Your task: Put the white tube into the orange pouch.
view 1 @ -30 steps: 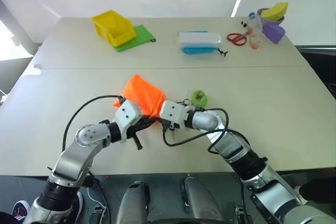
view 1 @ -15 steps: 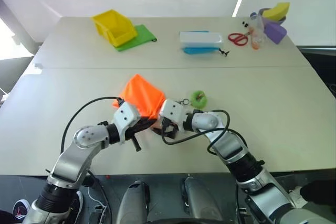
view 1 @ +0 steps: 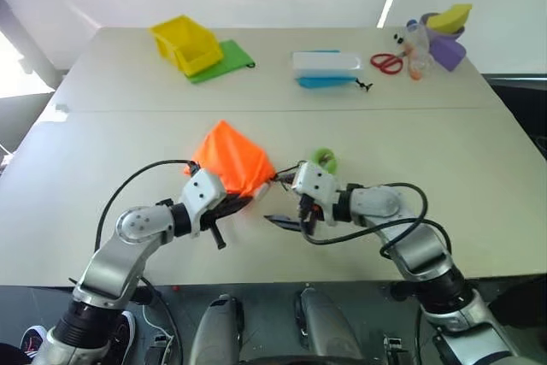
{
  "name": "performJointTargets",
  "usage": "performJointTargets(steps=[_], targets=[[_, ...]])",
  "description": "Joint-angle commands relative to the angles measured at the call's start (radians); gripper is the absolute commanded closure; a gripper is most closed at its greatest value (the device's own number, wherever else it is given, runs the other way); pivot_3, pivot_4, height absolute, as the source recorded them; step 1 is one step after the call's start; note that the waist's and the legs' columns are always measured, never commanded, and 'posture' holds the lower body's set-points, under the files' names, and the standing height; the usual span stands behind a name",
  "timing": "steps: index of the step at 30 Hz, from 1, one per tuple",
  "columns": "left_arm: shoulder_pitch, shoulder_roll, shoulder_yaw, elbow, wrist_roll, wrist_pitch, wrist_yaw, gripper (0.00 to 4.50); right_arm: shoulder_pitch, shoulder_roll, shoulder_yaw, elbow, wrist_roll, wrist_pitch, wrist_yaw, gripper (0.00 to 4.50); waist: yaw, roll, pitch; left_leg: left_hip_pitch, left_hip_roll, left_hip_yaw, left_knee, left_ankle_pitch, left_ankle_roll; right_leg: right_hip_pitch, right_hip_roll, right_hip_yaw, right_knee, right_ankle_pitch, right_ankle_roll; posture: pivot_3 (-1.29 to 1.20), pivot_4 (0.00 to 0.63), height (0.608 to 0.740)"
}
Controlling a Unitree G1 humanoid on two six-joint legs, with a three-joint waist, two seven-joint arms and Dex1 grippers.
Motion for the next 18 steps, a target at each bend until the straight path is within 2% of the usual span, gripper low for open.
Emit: performJointTargets(steps=[1, 7, 14, 18], targets=[[0.007, 0.018, 0.03, -0.01, -0.012, -0.018, -0.016, 4.5, -0.031, -0.001, -0.091, 0.005, 0.028, -0.044, -0.042, 0.01, 0.002, 0.0, 0.0, 0.0, 0.0, 0.0, 0.0, 0.0, 0.0, 0.0, 0.0, 0.0, 0.0, 0.0, 0.0, 0.0, 0.15, 0.74], [-0.026, 0.015, 0.048, 0.016, -0.019, -0.021, -0.022, 4.5, -0.04, 0.005, -0.001, 0.129, -0.108, -0.253, -0.107, 0.01, 0.001, 0.0, 0.0, 0.0, 0.0, 0.001, 0.0, 0.0, 0.0, 0.0, 0.0, 0.0, -0.001, 0.0, 0.0, 0.0, 0.15, 0.74], [-0.032, 0.006, 0.039, 0.01, -0.015, -0.014, -0.02, 4.5, -0.08, 0.097, 0.016, 0.258, -0.167, -0.329, -0.209, 0.01, 0.001, 0.0, 0.0, -0.001, 0.0, 0.001, 0.0, 0.0, 0.0, 0.0, 0.0, 0.0, -0.001, 0.0, 0.0, 0.0, 0.15, 0.74], [-0.031, 0.002, 0.036, 0.004, -0.015, -0.008, -0.018, 4.5, -0.086, 0.09, 0.036, 0.295, -0.207, -0.377, -0.216, 0.01, 0.003, 0.0, 0.0, -0.001, 0.0, 0.001, 0.0, 0.0, 0.0, 0.0, 0.0, 0.0, -0.001, 0.0, 0.0, 0.0, 0.15, 0.74]])
